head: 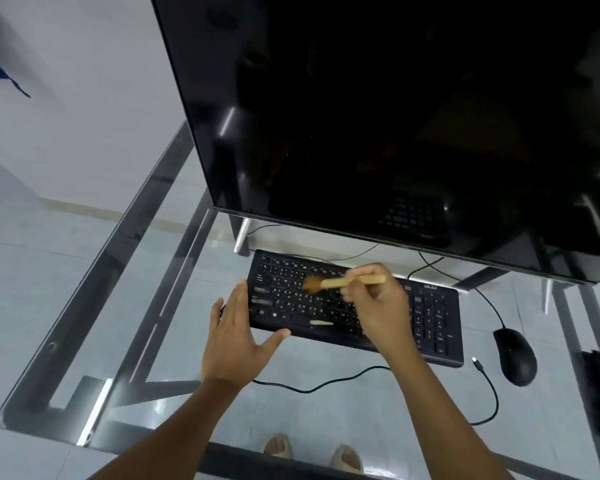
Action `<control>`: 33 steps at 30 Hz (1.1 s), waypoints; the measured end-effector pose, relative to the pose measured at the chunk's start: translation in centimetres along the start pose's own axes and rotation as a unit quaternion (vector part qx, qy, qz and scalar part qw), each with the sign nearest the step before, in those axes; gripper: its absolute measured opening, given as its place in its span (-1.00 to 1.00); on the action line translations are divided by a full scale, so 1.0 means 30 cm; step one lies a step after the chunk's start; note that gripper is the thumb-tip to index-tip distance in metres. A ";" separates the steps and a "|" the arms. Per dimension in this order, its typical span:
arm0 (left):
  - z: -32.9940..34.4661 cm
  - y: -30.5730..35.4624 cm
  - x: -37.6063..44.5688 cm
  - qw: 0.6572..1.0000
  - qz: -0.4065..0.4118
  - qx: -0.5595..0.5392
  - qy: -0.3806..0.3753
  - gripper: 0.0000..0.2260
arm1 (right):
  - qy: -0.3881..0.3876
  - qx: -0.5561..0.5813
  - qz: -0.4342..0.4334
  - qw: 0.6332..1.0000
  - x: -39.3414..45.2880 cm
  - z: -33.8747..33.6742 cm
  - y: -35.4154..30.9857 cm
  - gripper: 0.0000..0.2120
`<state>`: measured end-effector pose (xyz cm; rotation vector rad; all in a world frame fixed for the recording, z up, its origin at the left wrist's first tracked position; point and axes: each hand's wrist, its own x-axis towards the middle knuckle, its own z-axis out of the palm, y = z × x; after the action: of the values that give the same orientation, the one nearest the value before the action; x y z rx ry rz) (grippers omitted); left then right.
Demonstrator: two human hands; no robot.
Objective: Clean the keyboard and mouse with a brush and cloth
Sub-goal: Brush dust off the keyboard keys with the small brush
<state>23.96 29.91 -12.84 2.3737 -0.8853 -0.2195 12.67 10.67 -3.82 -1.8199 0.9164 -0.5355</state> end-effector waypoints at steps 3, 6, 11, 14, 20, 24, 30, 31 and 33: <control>-0.004 0.006 -0.005 1.000 -0.003 0.003 -0.002 -0.08 | -0.046 -0.056 -0.008 0.997 -0.020 -0.010 0.024 -0.84; -0.005 0.007 -0.005 1.000 -0.005 -0.006 0.002 -0.08 | 0.053 -0.095 -0.083 0.991 -0.029 -0.032 0.018 -0.80; -0.004 0.008 -0.006 1.000 -0.007 -0.007 0.005 -0.04 | -0.056 0.054 0.021 0.997 -0.123 0.106 -0.068 -0.78; -0.009 0.019 -0.010 1.000 -0.010 -0.010 0.006 -0.02 | -0.117 0.034 0.017 0.992 -0.145 0.157 -0.073 -0.85; -0.017 0.025 -0.007 1.000 -0.016 -0.017 0.009 -0.03 | 0.079 -0.054 0.008 0.995 -0.033 0.004 -0.002 -0.87; -0.010 0.013 -0.010 1.000 -0.023 -0.014 -0.002 -0.01 | -0.014 0.046 0.063 0.997 -0.023 0.032 -0.046 -0.90; 0.000 0.000 -0.004 1.000 -0.008 -0.020 -0.002 -0.06 | 0.085 -0.099 -0.087 0.988 0.041 0.043 -0.042 -0.87; 0.002 -0.003 -0.003 1.000 -0.007 -0.018 -0.002 -0.06 | 0.095 -0.074 -0.084 0.989 0.047 0.040 -0.039 -0.87; 0.007 -0.010 -0.004 1.000 -0.007 -0.012 -0.005 -0.06 | 0.020 -0.060 -0.060 0.996 0.039 0.060 -0.042 -0.84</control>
<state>23.96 30.08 -13.18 2.3596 -0.8667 -0.2450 15.12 11.08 -3.46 -1.9881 0.8867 -0.6039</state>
